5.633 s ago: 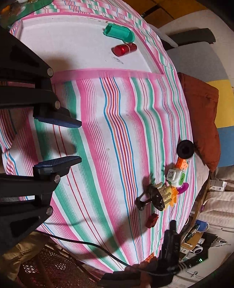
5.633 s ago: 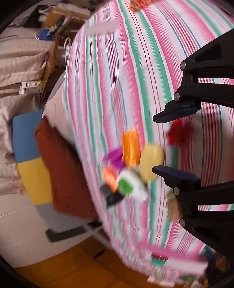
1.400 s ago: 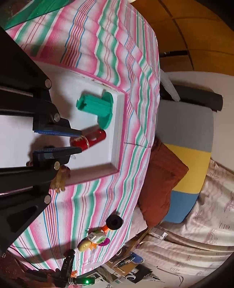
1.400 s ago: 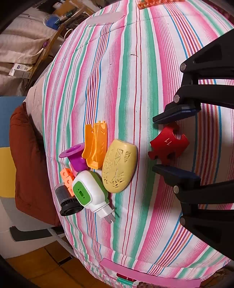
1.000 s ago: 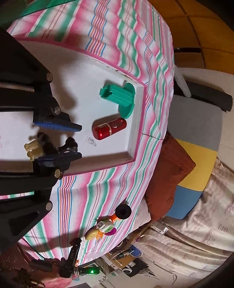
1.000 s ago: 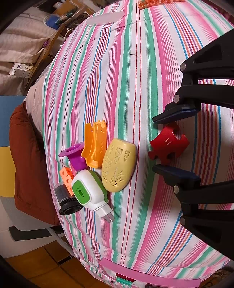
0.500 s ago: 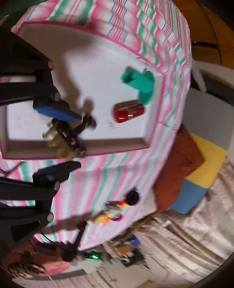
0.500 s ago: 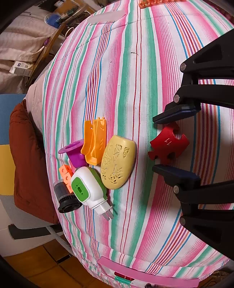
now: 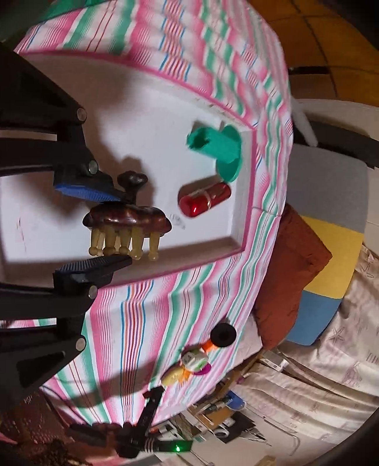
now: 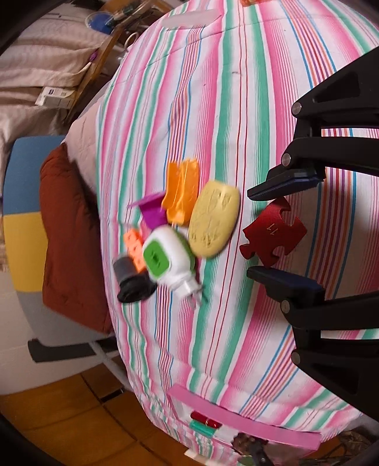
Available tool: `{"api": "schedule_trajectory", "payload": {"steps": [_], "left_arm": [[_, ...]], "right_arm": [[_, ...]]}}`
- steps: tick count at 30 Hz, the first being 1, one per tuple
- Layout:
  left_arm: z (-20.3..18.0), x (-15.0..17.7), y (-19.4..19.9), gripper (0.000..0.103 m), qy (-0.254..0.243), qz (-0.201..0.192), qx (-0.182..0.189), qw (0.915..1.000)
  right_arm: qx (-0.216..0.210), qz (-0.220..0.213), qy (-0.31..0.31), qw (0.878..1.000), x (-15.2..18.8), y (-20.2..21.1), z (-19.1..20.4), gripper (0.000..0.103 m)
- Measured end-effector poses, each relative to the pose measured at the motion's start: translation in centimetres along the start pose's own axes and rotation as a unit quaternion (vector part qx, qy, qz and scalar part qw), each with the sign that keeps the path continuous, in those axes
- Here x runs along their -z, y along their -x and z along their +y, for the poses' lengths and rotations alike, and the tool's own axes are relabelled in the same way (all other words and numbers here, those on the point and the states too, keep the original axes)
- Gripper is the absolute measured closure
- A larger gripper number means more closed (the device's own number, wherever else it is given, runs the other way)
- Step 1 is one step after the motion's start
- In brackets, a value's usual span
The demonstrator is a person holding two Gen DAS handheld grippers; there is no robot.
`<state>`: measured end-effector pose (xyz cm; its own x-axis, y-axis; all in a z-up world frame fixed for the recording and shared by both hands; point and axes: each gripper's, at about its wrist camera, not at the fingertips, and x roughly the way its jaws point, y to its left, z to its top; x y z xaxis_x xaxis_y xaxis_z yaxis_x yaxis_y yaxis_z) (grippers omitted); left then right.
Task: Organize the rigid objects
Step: 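Carry the brown brush into the tray and open the left tool while the right tool carries the puzzle piece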
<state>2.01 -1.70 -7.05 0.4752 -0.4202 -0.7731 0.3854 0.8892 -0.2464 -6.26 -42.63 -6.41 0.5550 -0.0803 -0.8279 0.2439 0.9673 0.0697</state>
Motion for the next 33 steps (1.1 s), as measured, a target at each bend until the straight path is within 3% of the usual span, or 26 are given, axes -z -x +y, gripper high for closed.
{"api": "schedule_trajectory", "payload": {"steps": [6, 10, 16, 20, 24, 29, 33], "left_arm": [[2.6, -0.6, 0.3, 0.069, 0.019, -0.011, -0.029, 0.9993], [3.4, -1.5, 0.5, 0.069, -0.009, -0.025, -0.087, 0.9958], [4.0, -2.8, -1.0, 0.068, -0.043, -0.017, -0.113, 0.9926], [4.0, -2.9, -1.4, 0.067, -0.068, -0.023, -0.16, 0.9845], [4.7, -3.0, -0.5, 0.065, -0.043, -0.04, -0.163, 0.9848], [5.3, -1.6, 2.4, 0.059, 0.0, -0.083, -0.107, 0.9908], [5.9, -0.1, 3.5, 0.059, 0.047, -0.083, -0.078, 0.9924]], "right_arm": [[-0.025, -0.005, 0.019, 1.0, 0.6, 0.3, 2.5, 0.056], [-0.056, -0.018, 0.014, 0.998, 0.4, 0.9, 4.3, 0.056], [-0.101, -0.023, 0.026, 0.994, -0.5, 0.9, 9.3, 0.056], [-0.127, -0.031, 0.049, 0.99, -1.0, 1.4, 13.1, 0.056], [-0.147, -0.035, 0.08, 0.985, -1.7, 1.5, 17.0, 0.056], [-0.172, -0.034, 0.104, 0.979, -3.1, 0.8, 21.3, 0.056], [-0.181, -0.036, 0.132, 0.974, -4.0, 0.4, 24.4, 0.056]]}}
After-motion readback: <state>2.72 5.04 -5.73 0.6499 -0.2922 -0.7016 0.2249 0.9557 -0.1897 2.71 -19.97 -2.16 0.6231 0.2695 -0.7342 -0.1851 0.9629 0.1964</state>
